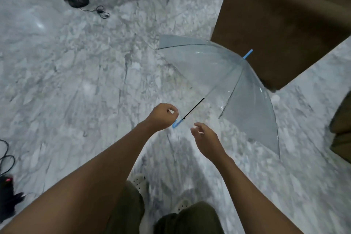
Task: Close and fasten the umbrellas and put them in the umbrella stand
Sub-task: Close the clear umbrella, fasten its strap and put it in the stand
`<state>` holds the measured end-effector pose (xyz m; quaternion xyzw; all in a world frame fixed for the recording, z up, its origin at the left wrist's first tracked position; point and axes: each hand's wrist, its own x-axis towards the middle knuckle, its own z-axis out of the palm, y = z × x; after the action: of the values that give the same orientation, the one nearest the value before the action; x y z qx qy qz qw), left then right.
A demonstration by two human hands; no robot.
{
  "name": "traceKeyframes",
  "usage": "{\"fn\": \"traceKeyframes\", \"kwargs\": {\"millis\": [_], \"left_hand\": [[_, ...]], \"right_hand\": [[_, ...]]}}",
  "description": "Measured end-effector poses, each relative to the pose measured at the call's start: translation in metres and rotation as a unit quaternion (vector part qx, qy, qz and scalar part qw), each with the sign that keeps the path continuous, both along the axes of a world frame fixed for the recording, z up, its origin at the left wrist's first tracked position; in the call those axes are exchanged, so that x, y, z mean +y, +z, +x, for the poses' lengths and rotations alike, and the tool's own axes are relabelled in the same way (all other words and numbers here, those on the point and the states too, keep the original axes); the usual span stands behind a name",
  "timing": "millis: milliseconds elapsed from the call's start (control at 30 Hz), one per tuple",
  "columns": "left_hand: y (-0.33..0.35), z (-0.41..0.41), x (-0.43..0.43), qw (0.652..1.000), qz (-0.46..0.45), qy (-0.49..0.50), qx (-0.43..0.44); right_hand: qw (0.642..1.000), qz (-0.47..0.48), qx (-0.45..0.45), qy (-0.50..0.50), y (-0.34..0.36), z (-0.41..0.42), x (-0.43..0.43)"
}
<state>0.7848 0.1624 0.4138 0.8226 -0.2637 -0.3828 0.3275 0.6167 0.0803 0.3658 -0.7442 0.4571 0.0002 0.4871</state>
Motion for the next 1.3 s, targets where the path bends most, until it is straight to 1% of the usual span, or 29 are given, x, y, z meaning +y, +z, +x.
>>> {"fn": "traceKeyframes", "kwargs": {"millis": [100, 267, 367, 500, 600, 667, 733, 800, 900, 967, 1067, 1133, 1200, 1300], "left_hand": [[-0.067, 0.022, -0.026, 0.999, -0.002, -0.042, -0.008], [-0.19, 0.057, -0.094, 0.991, -0.037, -0.119, -0.041], [-0.256, 0.073, -0.142, 0.987, -0.056, -0.141, -0.046], [-0.321, 0.086, -0.204, 0.979, -0.095, -0.172, -0.051], [-0.348, 0.093, -0.242, 0.972, -0.123, -0.191, -0.067], [-0.361, 0.097, -0.26, 0.967, -0.141, -0.201, -0.061], [-0.371, 0.1, -0.275, 0.965, -0.154, -0.205, -0.052], [-0.375, 0.103, -0.285, 0.964, -0.163, -0.206, -0.04], [-0.377, 0.107, -0.3, 0.963, -0.164, -0.21, -0.033], [-0.375, 0.108, -0.312, 0.962, -0.17, -0.212, -0.034], [-0.367, 0.102, -0.325, 0.961, -0.183, -0.208, -0.028], [-0.358, 0.095, -0.333, 0.962, -0.184, -0.201, -0.024], [-0.346, 0.087, -0.339, 0.961, -0.191, -0.2, -0.008], [-0.321, 0.072, -0.346, 0.955, -0.221, -0.198, 0.027]], "right_hand": [[0.999, 0.022, 0.005, -0.04, -0.071, 0.013, -0.022], [0.996, 0.009, -0.02, -0.09, -0.207, 0.045, -0.07], [0.992, 0.004, -0.033, -0.118, -0.286, 0.068, -0.106], [0.983, 0.002, -0.061, -0.171, -0.378, 0.095, -0.158], [0.98, -0.02, -0.083, -0.181, -0.422, 0.114, -0.197], [0.976, -0.002, -0.089, -0.198, -0.436, 0.127, -0.216], [0.969, 0.019, -0.117, -0.215, -0.441, 0.143, -0.228], [0.956, 0.032, -0.173, -0.235, -0.444, 0.161, -0.233], [0.913, 0.058, -0.284, -0.286, -0.451, 0.182, -0.226], [0.894, 0.021, -0.31, -0.322, -0.455, 0.188, -0.222], [0.881, -0.093, -0.293, -0.361, -0.445, 0.181, -0.221], [0.87, -0.134, -0.305, -0.364, -0.43, 0.169, -0.221], [0.871, -0.159, -0.306, -0.35, -0.416, 0.154, -0.22], [0.881, -0.163, -0.312, -0.316, -0.4, 0.135, -0.211]]}}
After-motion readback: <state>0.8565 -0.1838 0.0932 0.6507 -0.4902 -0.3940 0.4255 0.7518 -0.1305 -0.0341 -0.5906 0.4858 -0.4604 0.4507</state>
